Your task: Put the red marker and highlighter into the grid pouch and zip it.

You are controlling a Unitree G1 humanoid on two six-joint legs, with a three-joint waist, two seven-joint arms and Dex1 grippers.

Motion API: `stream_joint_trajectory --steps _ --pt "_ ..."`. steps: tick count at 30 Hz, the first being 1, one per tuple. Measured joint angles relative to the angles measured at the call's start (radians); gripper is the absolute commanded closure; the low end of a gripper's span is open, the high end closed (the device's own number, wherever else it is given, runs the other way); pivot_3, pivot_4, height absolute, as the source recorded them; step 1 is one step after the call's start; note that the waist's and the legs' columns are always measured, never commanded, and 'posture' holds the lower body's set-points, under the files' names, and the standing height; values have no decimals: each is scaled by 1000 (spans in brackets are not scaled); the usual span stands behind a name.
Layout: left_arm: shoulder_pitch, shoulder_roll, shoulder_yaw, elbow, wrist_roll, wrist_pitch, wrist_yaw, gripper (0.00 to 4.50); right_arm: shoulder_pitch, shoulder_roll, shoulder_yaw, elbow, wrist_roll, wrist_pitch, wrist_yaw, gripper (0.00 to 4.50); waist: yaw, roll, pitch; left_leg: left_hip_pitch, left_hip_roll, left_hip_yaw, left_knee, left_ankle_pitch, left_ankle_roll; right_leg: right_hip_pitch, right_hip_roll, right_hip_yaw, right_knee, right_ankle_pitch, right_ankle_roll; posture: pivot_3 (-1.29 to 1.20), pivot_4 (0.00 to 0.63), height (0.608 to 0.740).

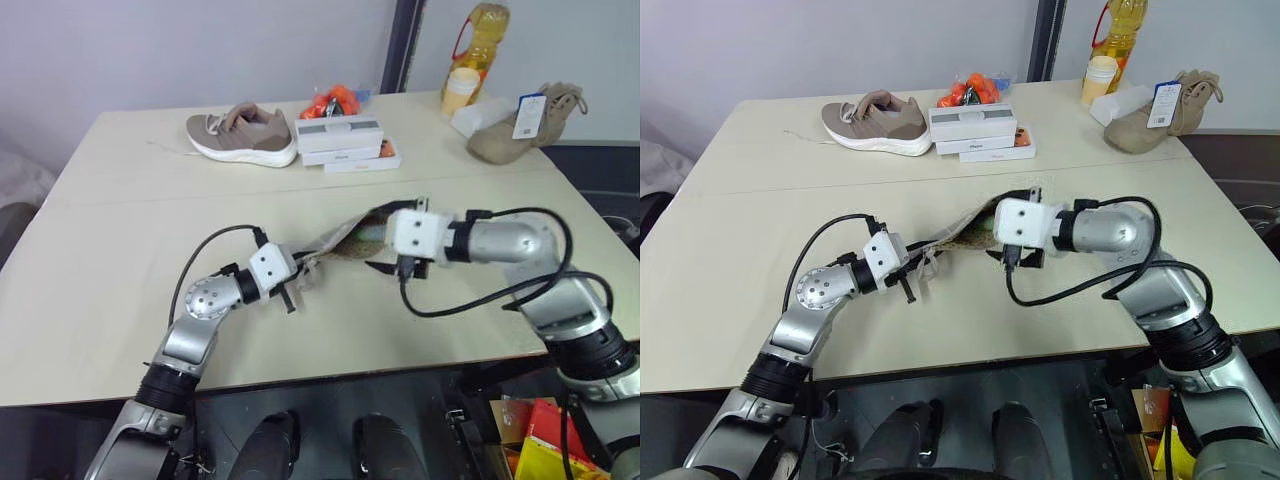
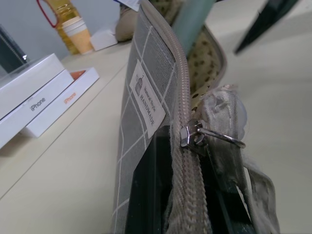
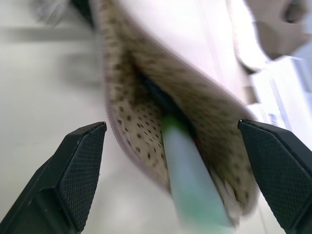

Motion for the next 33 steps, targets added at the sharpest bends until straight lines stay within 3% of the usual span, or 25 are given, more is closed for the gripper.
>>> stream_joint_trajectory --steps 7,15,23,33 --pt "-21 -77 41 25 -34 79 91 4500 -3 61 -119 -80 178 148 -12 29 0 0 0 0 0 0 1 0 0 0 0 0 0 0 0 0 150 740" --pt "-148 -204 168 37 -195 295 214 4500 76 183 -193 -132 380 322 -93 29 1 0 0 -2 0 -1 7 -1 2 1 1 -2 1 1 2 0 150 740" --pt "-210 -275 202 43 -317 487 256 4500 61 341 -164 -17 331 350 -342 29 -3 0 0 -3 -1 -1 9 -1 2 0 2 -1 2 1 3 0 150 740" --pt "-218 -272 209 30 -344 540 267 4500 52 375 -95 -4 317 354 -410 29 -2 0 0 -4 -1 -1 9 -1 2 0 2 -1 2 2 3 0 150 740"
